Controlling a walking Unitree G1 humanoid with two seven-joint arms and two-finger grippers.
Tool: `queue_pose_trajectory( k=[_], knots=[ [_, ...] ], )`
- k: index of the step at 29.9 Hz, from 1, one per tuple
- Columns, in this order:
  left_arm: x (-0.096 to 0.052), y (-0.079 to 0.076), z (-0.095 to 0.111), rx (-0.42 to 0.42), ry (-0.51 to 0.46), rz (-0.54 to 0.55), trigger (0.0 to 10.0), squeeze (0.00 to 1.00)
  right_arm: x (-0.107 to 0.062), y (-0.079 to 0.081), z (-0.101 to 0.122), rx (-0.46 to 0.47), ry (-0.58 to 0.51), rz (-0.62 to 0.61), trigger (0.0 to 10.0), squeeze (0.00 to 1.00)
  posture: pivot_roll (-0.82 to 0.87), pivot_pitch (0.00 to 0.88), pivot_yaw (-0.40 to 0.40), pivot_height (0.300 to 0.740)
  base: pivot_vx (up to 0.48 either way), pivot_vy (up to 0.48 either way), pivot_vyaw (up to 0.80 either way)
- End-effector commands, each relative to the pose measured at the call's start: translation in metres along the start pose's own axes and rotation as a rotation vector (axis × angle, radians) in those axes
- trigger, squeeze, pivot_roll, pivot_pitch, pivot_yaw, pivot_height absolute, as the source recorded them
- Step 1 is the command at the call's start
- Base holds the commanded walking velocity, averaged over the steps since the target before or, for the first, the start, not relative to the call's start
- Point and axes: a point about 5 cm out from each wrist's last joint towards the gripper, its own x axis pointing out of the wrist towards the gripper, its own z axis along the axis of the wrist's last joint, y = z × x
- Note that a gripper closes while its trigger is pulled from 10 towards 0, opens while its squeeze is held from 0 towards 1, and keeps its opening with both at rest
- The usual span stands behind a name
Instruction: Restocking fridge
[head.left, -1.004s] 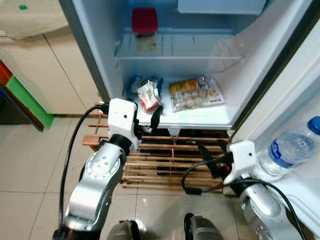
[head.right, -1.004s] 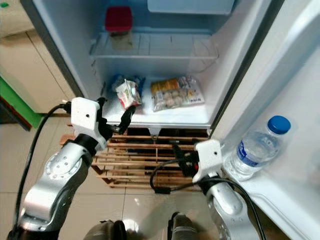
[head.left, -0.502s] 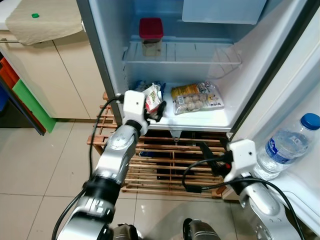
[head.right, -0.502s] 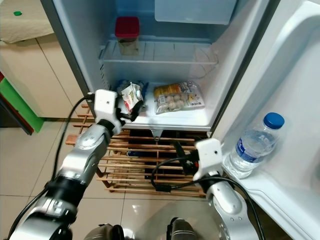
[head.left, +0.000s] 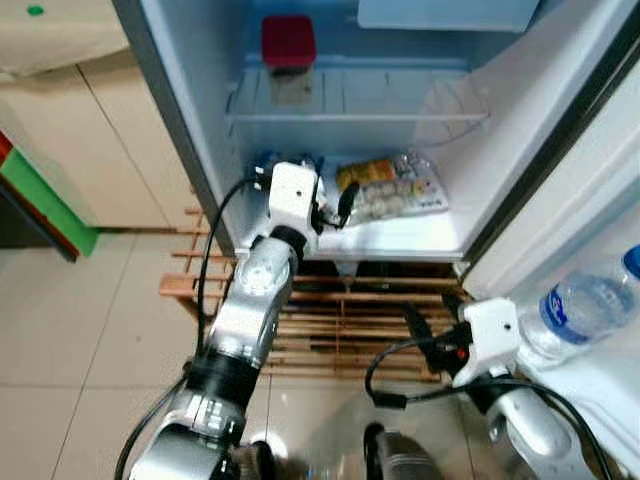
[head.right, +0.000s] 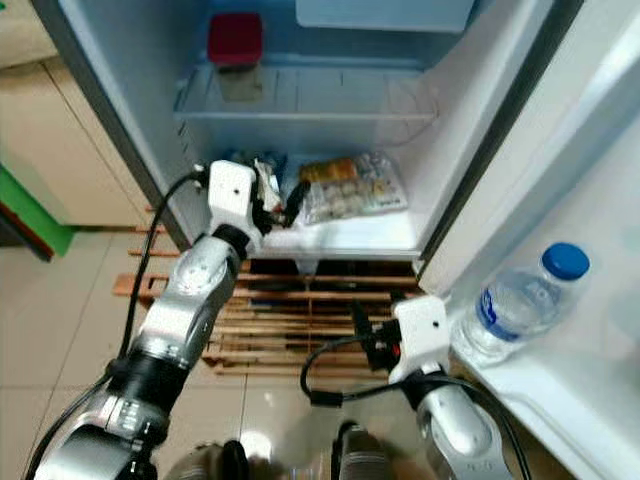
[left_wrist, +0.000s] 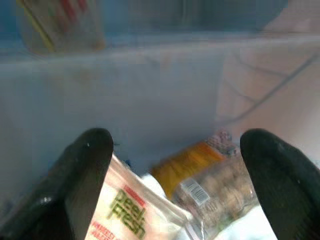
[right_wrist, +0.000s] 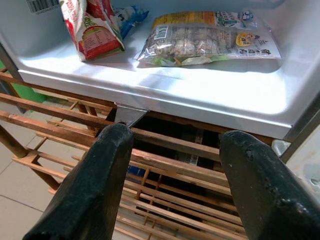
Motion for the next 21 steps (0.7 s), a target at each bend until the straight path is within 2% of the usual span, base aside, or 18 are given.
queue_pose_trajectory(
  k=[1, 5, 9, 12, 13, 15, 16, 17, 21],
  knots=[
    [-0.002, -0.005, 0.01, 0.022, -0.045, -0.015, 10.0, 0.0, -0.004, -0.001, 0.0, 0.008, 0.005, -0.011, 10.0, 0.0, -0.23, 0.245, 0.04, 0.74, 0.0, 0.0, 0.0],
    [-0.009, -0.015, 0.013, 0.003, -0.064, -0.068, 10.0, 0.0, -0.002, 0.001, 0.0, 0.014, 0.007, -0.007, 10.0, 0.0, -0.23, 0.238, 0.04, 0.74, 0.0, 0.0, 0.0],
    [-0.009, -0.018, 0.01, -0.029, -0.04, -0.087, 10.0, 0.0, -0.001, 0.002, 0.0, 0.015, 0.006, -0.006, 10.0, 0.0, -0.23, 0.229, 0.046, 0.74, 0.0, 0.0, 0.0],
    [-0.018, -0.02, 0.003, -0.081, 0.053, -0.117, 10.0, 0.0, -0.002, 0.001, 0.0, 0.014, 0.005, -0.009, 10.0, 0.0, -0.23, 0.223, 0.047, 0.74, 0.0, 0.0, 0.0],
    [-0.024, -0.018, 0.0, -0.078, 0.08, -0.109, 10.0, 0.0, -0.003, 0.001, 0.0, 0.013, 0.006, -0.01, 10.0, 0.0, -0.24, 0.218, 0.05, 0.74, 0.0, 0.0, 0.0],
    [-0.035, -0.004, -0.007, -0.036, 0.134, -0.037, 10.0, 0.0, -0.006, 0.001, -0.001, 0.015, 0.013, -0.015, 10.0, 0.0, -0.23, 0.221, 0.049, 0.74, 0.0, 0.0, 0.0],
    [-0.035, -0.004, -0.007, -0.036, 0.134, -0.037, 10.0, 0.0, -0.006, 0.001, -0.001, 0.015, 0.013, -0.015, 10.0, 0.0, -0.23, 0.221, 0.049, 0.74, 0.0, 0.0, 0.0],
    [-0.046, 0.011, -0.02, 0.004, 0.2, 0.045, 10.0, 0.0, -0.009, 0.001, -0.005, 0.019, 0.028, -0.014, 10.0, 0.0, -0.23, 0.223, 0.047, 0.74, 0.0, 0.0, 0.0],
    [-0.049, 0.014, -0.026, 0.006, 0.221, 0.055, 10.0, 0.0, -0.01, 0.003, -0.007, 0.022, 0.037, -0.007, 10.0, 0.0, -0.22, 0.223, 0.042, 0.74, 0.0, 0.0, 0.0]
  ],
)
